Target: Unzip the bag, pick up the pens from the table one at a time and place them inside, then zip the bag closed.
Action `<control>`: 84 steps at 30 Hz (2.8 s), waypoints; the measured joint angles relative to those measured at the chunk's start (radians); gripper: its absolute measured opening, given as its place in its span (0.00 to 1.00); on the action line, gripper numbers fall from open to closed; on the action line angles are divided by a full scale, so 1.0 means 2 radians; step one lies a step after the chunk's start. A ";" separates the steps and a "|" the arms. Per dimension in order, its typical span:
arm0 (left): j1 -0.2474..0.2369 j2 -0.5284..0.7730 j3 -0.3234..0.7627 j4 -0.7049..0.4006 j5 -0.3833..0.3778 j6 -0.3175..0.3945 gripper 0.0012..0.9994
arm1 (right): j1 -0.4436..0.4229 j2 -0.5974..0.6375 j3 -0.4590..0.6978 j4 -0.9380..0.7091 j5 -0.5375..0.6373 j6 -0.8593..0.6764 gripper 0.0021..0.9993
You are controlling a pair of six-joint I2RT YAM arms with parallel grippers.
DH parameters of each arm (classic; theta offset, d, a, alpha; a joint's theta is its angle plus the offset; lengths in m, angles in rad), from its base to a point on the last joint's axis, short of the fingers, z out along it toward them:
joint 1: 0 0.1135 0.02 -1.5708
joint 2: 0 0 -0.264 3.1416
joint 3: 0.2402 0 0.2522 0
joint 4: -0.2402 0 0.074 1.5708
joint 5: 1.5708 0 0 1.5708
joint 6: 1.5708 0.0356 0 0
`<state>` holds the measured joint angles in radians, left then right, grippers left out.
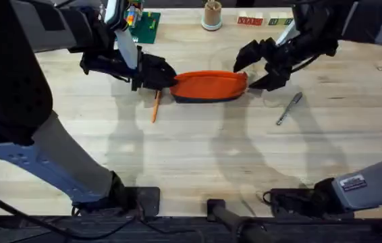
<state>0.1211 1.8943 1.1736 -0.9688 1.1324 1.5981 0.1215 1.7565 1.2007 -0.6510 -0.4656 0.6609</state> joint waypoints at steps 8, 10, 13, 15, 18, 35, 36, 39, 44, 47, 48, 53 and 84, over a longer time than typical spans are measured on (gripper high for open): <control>0.000 0.000 0.000 0.000 0.000 0.000 0.04 | 0.000 0.000 0.000 0.000 0.000 -0.001 0.43; 0.000 0.000 0.000 0.000 0.000 0.000 0.04 | 0.000 0.000 0.000 0.001 -0.002 -0.001 0.33; 0.000 0.000 0.000 0.000 0.000 0.000 0.04 | 0.000 0.000 0.001 0.002 -0.003 -0.002 0.23; 0.000 0.000 0.000 0.000 0.000 0.000 0.04 | 0.000 0.000 0.001 0.003 -0.004 -0.001 0.16; 0.000 0.000 0.000 0.000 0.000 0.000 0.04 | 0.000 0.000 0.001 0.003 -0.006 -0.002 0.08; -0.001 0.000 0.000 -0.001 0.000 0.000 0.04 | 0.000 0.000 0.012 -0.043 0.003 -0.006 0.03; -0.002 0.000 0.000 -0.002 0.000 0.000 0.04 | 0.000 0.000 0.015 -0.052 0.006 -0.009 0.03; -0.004 0.000 0.000 -0.002 0.000 0.000 0.04 | 0.001 0.000 0.025 -0.064 0.016 -0.019 0.03; -0.004 0.000 0.000 -0.002 0.001 0.000 0.04 | 0.003 0.000 0.042 -0.069 0.028 -0.030 0.03; -0.004 0.000 0.000 -0.001 0.001 0.000 0.04 | 0.003 0.000 0.058 -0.087 0.038 -0.034 0.03; -0.004 0.000 0.000 -0.001 0.001 0.000 0.04 | 0.003 0.000 0.063 -0.094 0.041 -0.035 0.03; -0.004 0.000 0.000 0.000 0.001 0.000 0.04 | 0.003 0.000 0.091 -0.125 0.056 -0.048 0.03; -0.003 0.000 0.000 0.000 0.000 0.000 0.04 | 0.094 0.000 0.097 -0.042 0.087 -0.082 0.03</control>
<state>0.1157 1.8943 1.1736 -0.9690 1.1320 1.5979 0.3103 1.7565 1.3941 -0.7359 -0.2913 0.4965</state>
